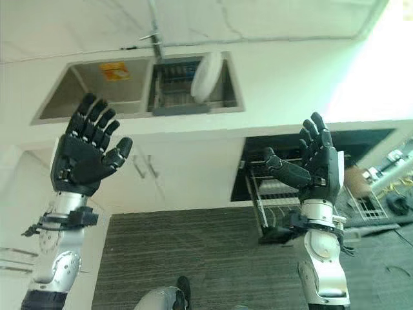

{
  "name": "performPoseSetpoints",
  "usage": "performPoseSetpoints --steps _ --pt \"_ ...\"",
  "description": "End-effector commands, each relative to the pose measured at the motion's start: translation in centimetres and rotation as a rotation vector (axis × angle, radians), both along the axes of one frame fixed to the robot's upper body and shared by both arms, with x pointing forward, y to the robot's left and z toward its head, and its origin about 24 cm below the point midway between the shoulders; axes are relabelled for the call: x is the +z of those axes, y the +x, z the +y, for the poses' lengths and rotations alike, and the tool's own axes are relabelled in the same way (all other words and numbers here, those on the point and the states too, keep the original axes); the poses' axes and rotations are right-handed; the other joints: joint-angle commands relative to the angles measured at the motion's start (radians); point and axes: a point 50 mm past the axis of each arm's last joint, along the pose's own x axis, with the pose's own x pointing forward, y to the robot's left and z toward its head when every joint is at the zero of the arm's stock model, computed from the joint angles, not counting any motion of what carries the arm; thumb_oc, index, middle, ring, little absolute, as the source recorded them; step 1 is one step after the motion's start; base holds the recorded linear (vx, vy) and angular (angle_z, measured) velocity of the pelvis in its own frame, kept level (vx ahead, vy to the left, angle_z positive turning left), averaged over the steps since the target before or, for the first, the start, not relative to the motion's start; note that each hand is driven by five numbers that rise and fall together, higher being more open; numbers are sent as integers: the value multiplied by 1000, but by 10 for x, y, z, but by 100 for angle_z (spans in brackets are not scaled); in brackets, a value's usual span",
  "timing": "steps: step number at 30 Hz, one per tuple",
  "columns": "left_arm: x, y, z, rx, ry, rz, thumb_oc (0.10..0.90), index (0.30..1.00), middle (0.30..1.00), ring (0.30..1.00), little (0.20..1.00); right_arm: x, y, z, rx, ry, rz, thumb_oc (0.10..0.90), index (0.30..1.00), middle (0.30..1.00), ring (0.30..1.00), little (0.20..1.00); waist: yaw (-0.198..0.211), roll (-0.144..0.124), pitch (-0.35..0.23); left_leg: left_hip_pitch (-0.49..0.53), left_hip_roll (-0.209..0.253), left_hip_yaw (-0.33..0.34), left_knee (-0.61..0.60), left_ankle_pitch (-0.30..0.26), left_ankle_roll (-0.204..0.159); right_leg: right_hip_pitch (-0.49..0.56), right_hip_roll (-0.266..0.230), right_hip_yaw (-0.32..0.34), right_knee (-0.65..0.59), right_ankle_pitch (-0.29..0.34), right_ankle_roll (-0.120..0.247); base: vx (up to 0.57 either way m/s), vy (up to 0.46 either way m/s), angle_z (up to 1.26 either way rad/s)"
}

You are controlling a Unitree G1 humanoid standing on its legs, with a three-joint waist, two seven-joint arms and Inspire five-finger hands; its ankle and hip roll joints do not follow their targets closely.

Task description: Place the dishes in the dishwasher.

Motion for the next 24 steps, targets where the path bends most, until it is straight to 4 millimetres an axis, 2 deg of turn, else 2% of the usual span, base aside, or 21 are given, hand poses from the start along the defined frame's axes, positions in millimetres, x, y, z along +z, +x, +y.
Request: performPoseSetpoints --steps 1,2,3,4,6,8,10,11,14,17,19,22,24 --pt "51 -25 -7 3 109 -307 800 900 900 900 900 39 -2 -4 -45 -57 -195 800 900 900 900 900 -9 21 -83 3 55 -118 -18 -15 -84 32 99 -82 -55 99 -12 249 325 24" --pt "51 -25 -7 4 116 -310 800 900 900 900 900 39 -2 -3 -43 -57 -195 800 900 900 900 900 -11 23 -81 6 53 -121 -18 -16 -81 32 99 -83 -50 106 -12 144 195 17" --pt "53 -24 -10 2 132 -315 800 900 900 900 900 38 -3 -1 -39 -55 -193 800 900 900 900 900 -13 29 -79 16 42 -129 -18 -21 -70 24 96 -84 10 123 -15 195 290 18" --pt "54 -24 -12 -2 144 -314 800 900 900 900 900 37 -4 2 -24 -59 -186 800 900 900 900 900 -17 35 -73 37 29 -136 -18 -30 -58 -15 93 -92 132 146 -17 225 342 15" --pt "54 -24 -14 11 148 -304 800 900 900 900 900 37 -2 4 -3 -66 -181 800 900 900 900 900 -23 36 -63 52 27 -124 -18 -36 -57 -75 105 -98 201 125 -26 157 205 4" --pt "52 -21 -13 24 141 -274 800 900 900 900 900 38 0 5 15 -65 -174 800 900 900 900 900 -30 23 -58 61 30 -106 -18 -42 -65 -107 178 -126 112 69 -36 185 20 -3" --pt "48 -20 -11 31 136 -250 800 900 900 900 900 39 0 4 28 -59 -183 800 900 900 900 900 -36 14 -50 76 36 -98 -18 -55 -71 -117 198 -149 14 77 -35 171 -75 -17" --pt "44 -21 -9 39 142 -238 800 900 900 900 900 39 -3 1 38 -52 -201 800 900 900 900 900 -43 3 -38 92 43 -85 -18 -71 -78 -140 192 -169 -60 88 -29 130 -152 5" --pt "39 -22 -9 42 155 -219 800 900 900 900 900 40 -3 -1 56 -54 -218 800 900 900 900 900 -59 -32 -24 114 27 -68 -18 -106 -82 -254 152 -122 -60 108 -6 131 -177 -13" --pt "36 -23 -10 45 176 -204 800 900 900 900 900 39 -7 -3 47 -4 -238 800 900 900 900 900 -68 -50 -23 142 19 -73 -18 -144 -77 -329 122 -94 -60 152 14 249 -264 5" --pt "33 -23 -10 44 175 -185 800 900 900 900 900 37 -8 -5 34 12 -232 800 900 900 900 900 -70 -54 -35 160 22 -76 -18 -156 -80 -325 130 -90 -60 99 10 287 -287 32" --pt "32 -22 -11 33 161 -164 800 900 900 900 900 37 -3 1 42 -2 -213 800 900 900 900 900 -71 -56 -70 204 38 -61 -18 -177 -89 -302 154 -105 -60 52 4 328 -328 23" --pt "31 -22 -12 41 146 -167 800 900 900 900 900 38 -1 5 58 -20 -210 800 900 900 900 900 -74 -49 -84 235 53 -42 -18 -178 -104 -288 174 -115 -60 34 -12 351 -367 3"
